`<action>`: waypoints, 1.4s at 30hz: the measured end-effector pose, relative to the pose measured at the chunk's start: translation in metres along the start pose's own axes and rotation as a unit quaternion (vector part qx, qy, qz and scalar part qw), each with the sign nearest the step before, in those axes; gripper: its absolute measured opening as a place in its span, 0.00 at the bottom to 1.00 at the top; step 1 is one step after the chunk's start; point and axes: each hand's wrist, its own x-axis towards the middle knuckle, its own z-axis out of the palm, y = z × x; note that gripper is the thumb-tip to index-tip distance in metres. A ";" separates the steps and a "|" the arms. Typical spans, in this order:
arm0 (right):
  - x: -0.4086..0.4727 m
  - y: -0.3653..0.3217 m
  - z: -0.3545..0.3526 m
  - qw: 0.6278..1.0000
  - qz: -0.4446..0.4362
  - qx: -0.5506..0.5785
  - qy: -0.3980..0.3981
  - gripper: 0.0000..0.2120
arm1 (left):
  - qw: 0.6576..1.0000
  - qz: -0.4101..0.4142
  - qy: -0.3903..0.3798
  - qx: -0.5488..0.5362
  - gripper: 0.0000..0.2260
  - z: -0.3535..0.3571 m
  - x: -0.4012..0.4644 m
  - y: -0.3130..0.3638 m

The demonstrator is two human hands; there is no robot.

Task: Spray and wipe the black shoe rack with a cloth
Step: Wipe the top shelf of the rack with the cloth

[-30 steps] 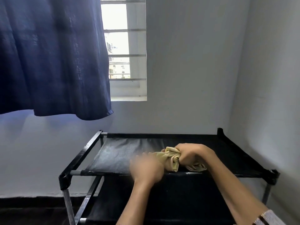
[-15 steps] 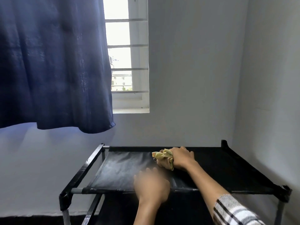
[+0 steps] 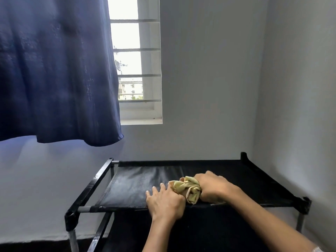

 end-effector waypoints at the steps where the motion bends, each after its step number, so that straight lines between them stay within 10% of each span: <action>1: 0.004 0.002 0.003 1.000 -0.003 0.010 0.017 0.05 | 1.000 0.002 -0.003 0.005 0.27 0.001 0.001 0.000; 9: 0.081 0.053 0.006 0.983 0.109 0.025 0.144 0.15 | 1.000 0.007 0.009 0.007 0.23 0.008 0.007 -0.003; 19: -0.017 0.062 -0.029 0.990 -0.068 0.025 -0.120 0.03 | 1.000 -0.006 -0.014 0.021 0.23 0.001 0.005 0.002; 38: 0.086 0.055 -0.002 0.990 0.070 0.067 0.100 0.15 | 0.996 -0.010 0.010 -0.085 0.23 0.024 0.016 0.055; 42: 0.065 0.054 -0.005 0.998 0.026 0.058 0.020 0.11 | 0.995 -0.025 0.050 -0.082 0.23 0.022 0.011 0.057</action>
